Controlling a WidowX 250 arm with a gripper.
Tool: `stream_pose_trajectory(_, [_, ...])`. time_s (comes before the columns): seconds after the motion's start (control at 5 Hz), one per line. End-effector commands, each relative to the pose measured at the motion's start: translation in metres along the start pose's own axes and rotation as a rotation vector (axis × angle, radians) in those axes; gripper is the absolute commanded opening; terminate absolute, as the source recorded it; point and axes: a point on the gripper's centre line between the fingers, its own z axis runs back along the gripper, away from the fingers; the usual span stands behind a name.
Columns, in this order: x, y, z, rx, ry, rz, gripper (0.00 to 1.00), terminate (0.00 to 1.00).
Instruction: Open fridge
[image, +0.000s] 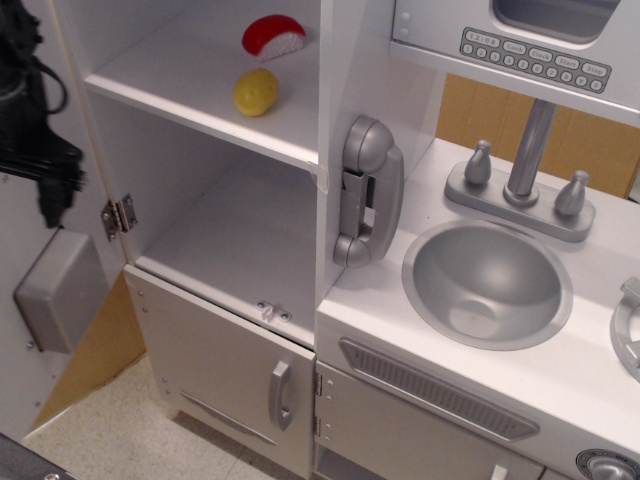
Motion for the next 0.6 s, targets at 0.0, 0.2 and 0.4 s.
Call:
stream_pose_trajectory(0.0, [0.047, 0.048, 0.018, -0.024, -0.055, 0.133, 1.00, 0.00])
stream_pose_trajectory(0.2, [0.071, 0.047, 0.015, -0.056, -0.025, 0.190, 1.00, 0.00])
stream_pose_trajectory(0.4, [0.085, 0.047, 0.012, -0.013, -0.054, 0.203, 1.00, 1.00])
